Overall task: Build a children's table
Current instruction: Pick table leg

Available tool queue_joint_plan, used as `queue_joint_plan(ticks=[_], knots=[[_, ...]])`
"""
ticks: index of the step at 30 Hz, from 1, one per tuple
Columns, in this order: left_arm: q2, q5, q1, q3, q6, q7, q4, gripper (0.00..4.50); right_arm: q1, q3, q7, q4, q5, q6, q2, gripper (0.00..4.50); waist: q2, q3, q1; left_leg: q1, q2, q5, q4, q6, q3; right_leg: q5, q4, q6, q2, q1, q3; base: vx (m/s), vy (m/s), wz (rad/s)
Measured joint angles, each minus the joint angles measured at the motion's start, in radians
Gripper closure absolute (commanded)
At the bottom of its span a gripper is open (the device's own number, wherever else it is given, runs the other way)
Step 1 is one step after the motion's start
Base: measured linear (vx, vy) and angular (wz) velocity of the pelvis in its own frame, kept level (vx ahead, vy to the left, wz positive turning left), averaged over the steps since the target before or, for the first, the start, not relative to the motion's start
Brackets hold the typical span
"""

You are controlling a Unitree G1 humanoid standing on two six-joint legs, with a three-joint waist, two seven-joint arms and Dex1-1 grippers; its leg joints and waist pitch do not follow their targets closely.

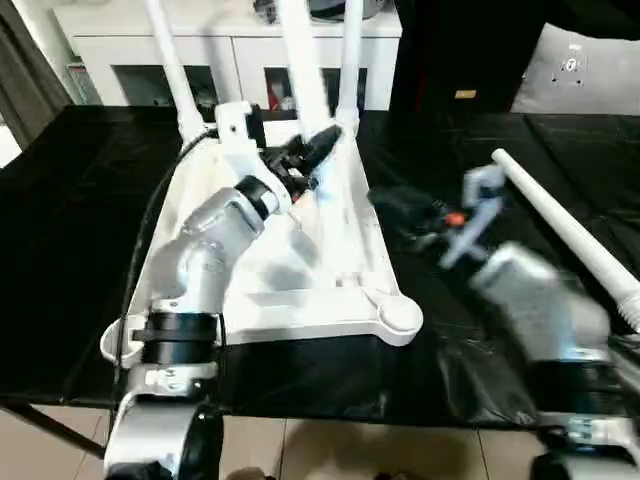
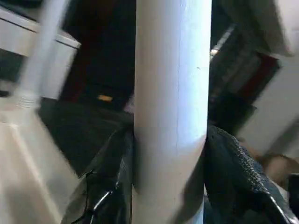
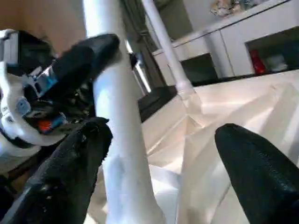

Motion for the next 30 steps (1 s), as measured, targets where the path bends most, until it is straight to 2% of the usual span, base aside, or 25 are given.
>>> queue_joint_plan(ticks=[7, 14, 21, 26, 30], knots=[[0.041, -0.078, 0.005, -0.035, 0.080, -0.128, -0.069, 2.71, 0.021, 0.022, 0.120, -0.054, 0.051, 0.046, -0.052, 0.54, 0.000, 0.000, 0.001, 0.001, 0.000, 0.000, 0.000, 0.000, 0.000, 0.000, 0.000, 0.000, 0.000, 0.001, 0.000, 0.000, 0.000, 0.00], [0.080, -0.120, 0.018, -0.068, 0.123, -0.243, -0.128, 2.71, 0.027, 0.083, 0.257, -0.097, 0.057, 0.074, -0.128, 0.54, 0.000, 0.000, 0.001, 0.001, 0.000, 0.000, 0.000, 0.000, 0.000, 0.000, 0.000, 0.001, 0.000, 0.001, 0.000, 0.000, 0.000, 0.00], [0.126, -0.130, 0.032, -0.133, 0.120, -0.377, -0.179, 2.71, 0.022, 0.169, 0.388, -0.096, 0.023, 0.060, -0.200, 0.54, 0.000, 0.000, 0.001, 0.001, 0.000, 0.000, 0.000, 0.000, 0.000, -0.001, 0.000, 0.001, 0.000, 0.001, 0.000, 0.000, 0.000, 0.00], [0.142, -0.129, 0.032, -0.170, 0.119, -0.438, -0.208, 2.71, -0.009, 0.197, 0.458, -0.087, 0.014, 0.058, -0.227, 0.54, -0.001, 0.000, 0.001, 0.001, 0.000, 0.000, 0.000, 0.000, 0.000, -0.001, 0.000, 0.001, 0.000, 0.001, 0.000, 0.000, 0.000, 0.00], [0.148, -0.129, 0.033, -0.178, 0.118, -0.461, -0.210, 2.71, -0.012, 0.228, 0.504, -0.083, -0.008, -0.001, -0.233, 0.54, -0.001, 0.000, 0.000, 0.001, 0.000, 0.000, 0.000, 0.000, 0.000, -0.001, 0.000, 0.001, 0.000, 0.001, 0.000, 0.000, 0.000, 0.00]])
